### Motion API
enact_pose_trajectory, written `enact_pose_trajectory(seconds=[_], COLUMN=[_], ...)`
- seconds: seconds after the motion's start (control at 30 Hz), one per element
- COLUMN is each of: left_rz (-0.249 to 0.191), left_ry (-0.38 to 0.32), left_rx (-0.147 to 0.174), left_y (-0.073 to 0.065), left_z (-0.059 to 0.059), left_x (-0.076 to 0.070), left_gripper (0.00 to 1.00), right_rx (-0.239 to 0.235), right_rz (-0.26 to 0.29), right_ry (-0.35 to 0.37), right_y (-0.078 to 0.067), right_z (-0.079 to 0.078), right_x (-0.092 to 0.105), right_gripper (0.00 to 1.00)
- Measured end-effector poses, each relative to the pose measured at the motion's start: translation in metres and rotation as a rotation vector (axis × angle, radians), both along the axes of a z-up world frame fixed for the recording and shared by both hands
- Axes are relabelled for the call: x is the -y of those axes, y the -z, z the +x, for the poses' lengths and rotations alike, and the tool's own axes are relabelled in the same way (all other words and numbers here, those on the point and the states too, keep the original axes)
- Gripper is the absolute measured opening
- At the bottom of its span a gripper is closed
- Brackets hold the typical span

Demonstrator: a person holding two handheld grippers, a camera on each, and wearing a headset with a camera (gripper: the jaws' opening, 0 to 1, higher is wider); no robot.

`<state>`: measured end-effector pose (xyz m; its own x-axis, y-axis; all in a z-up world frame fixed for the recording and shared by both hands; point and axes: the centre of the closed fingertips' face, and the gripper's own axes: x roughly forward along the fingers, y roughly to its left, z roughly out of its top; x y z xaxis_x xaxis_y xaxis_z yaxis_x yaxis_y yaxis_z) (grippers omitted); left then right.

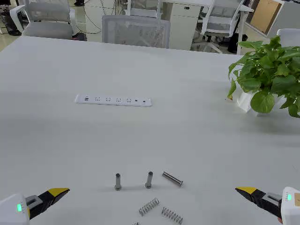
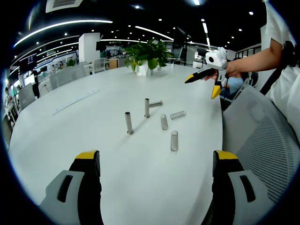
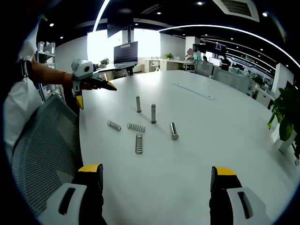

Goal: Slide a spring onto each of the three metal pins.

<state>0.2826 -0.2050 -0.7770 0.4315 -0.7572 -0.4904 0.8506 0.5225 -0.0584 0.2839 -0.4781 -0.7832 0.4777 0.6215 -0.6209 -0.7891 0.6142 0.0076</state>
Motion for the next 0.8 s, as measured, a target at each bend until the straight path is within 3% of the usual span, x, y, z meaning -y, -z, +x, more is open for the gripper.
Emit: enact_pose_trajectory(seconds=[0.8], left_rz=[-0.009], left_ry=[-0.003], left_rx=[-0.009], left_y=[-0.0003], left_z=[-0.0022], left_x=[-0.0015], left_gripper=[0.99], right_rx=[-0.010], right_rz=[-0.011], right_ry=[-0.008], right_y=[-0.0009], right_z=[-0.0022], right_x=[-0.0003], right_gripper=[0.94])
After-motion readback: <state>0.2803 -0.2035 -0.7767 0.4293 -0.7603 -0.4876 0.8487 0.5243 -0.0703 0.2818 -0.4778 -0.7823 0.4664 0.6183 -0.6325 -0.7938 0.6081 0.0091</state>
